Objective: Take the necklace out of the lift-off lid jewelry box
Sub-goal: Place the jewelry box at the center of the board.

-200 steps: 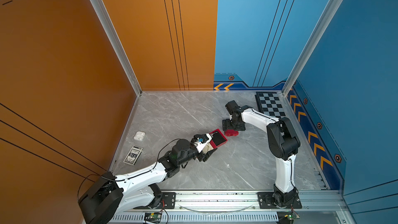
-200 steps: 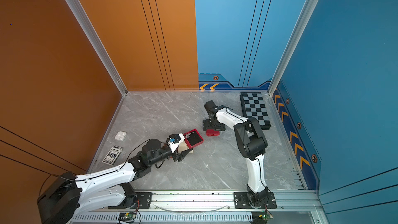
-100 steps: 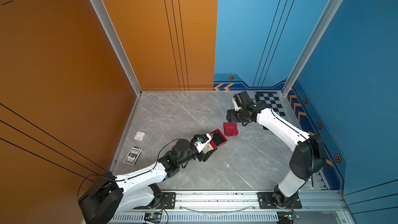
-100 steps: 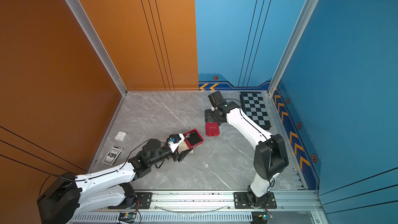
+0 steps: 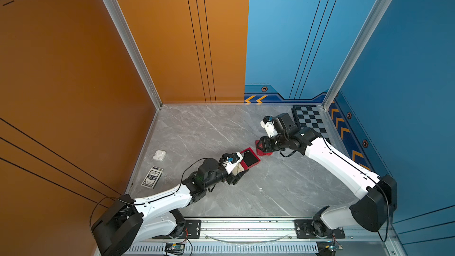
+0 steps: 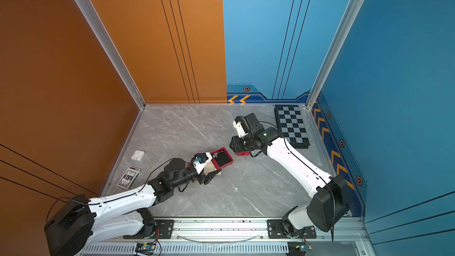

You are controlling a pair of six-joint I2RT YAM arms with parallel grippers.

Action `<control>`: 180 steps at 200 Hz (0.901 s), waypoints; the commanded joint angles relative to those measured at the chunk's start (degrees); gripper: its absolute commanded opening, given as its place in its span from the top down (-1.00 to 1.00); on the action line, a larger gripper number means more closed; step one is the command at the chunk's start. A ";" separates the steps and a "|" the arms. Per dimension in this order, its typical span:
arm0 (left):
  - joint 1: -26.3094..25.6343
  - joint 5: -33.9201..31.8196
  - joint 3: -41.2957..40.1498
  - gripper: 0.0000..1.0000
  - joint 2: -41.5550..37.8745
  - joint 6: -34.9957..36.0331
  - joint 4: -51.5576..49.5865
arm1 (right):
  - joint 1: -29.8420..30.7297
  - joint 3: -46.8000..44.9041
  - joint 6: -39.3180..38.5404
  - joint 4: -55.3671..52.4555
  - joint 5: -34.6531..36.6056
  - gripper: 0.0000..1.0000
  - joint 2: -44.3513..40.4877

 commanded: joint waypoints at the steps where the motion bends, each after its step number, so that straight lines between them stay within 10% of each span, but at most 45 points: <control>1: 0.14 0.19 1.74 -0.06 0.00 0.53 -0.10 | 1.69 -1.44 0.14 0.29 -2.17 0.30 -0.62; 180: 0.14 1.18 1.81 -0.07 -1.30 0.61 -0.06 | 2.97 -2.32 0.67 2.58 -3.92 0.58 3.40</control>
